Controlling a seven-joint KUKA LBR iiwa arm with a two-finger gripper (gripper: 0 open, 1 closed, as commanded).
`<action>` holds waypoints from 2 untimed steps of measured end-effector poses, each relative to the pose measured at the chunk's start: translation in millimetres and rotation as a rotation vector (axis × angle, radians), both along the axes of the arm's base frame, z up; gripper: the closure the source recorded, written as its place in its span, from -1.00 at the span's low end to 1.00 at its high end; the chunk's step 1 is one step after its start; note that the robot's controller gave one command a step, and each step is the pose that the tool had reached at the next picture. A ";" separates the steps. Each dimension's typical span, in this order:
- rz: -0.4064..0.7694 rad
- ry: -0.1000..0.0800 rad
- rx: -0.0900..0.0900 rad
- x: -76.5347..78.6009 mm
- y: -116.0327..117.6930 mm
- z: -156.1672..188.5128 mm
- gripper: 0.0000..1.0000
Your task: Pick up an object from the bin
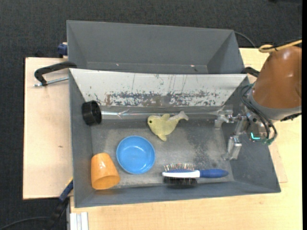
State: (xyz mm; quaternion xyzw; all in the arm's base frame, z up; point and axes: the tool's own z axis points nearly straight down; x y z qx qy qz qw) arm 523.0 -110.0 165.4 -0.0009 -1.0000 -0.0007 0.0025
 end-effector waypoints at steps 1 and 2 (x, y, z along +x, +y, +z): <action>-0.238 -0.011 0.002 11.3 73.9 18.9 -1.00; -0.515 -0.006 0.000 62.4 116.2 -51.6 -1.00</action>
Offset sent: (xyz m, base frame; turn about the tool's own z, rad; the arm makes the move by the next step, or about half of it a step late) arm 0.0095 0.0704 0.0176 0.2430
